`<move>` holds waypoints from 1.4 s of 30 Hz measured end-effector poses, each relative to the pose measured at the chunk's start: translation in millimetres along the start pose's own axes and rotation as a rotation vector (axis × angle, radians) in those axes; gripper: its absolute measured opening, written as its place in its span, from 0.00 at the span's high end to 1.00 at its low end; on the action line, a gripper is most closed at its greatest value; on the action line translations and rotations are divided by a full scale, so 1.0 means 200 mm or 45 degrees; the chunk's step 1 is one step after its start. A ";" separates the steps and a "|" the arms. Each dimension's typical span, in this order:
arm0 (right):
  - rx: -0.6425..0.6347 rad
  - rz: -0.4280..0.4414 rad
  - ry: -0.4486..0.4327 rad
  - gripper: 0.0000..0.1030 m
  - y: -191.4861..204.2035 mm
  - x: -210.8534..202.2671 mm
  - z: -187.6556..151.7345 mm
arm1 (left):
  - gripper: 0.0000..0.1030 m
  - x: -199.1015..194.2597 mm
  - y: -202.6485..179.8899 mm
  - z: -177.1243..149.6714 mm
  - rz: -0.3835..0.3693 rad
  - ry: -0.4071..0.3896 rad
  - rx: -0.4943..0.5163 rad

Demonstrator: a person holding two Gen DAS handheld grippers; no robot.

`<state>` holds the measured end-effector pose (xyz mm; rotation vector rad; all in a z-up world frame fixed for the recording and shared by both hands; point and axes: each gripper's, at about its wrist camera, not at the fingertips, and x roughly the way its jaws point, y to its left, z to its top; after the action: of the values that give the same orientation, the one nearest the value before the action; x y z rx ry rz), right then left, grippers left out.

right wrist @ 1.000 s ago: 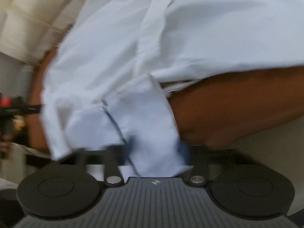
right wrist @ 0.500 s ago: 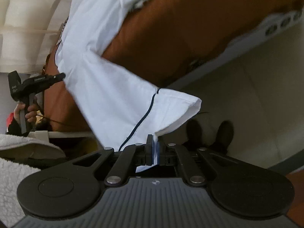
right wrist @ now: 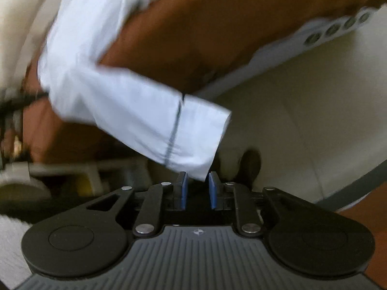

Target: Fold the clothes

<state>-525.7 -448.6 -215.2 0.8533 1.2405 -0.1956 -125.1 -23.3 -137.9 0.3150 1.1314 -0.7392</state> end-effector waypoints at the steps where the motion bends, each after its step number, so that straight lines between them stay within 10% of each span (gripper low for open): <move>1: 0.016 0.006 -0.070 0.78 0.00 -0.06 0.04 | 0.45 -0.03 -0.03 0.01 -0.010 -0.028 0.031; 8: -0.140 0.063 -0.356 0.59 0.20 -0.26 0.43 | 0.42 -0.03 -0.45 0.12 -0.178 -0.126 0.221; 18: -0.612 0.200 -0.380 0.51 0.48 -0.29 1.27 | 0.42 0.28 -1.17 0.21 -0.149 -0.127 0.390; 35: -0.988 0.447 -0.168 0.49 0.64 0.00 2.50 | 0.43 0.64 -1.64 0.35 0.212 0.136 0.118; 38: -1.029 0.411 -0.145 0.48 0.75 0.11 2.65 | 0.74 0.67 -1.62 0.36 0.235 0.145 0.048; 42: -1.119 0.352 -0.109 0.43 0.91 0.27 2.80 | 0.89 0.66 -1.62 0.34 0.248 0.142 -0.015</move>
<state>14.8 -678.5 -141.3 0.2322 0.9682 0.5053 -266.3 -347.3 -186.1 0.4545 1.1909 -0.5481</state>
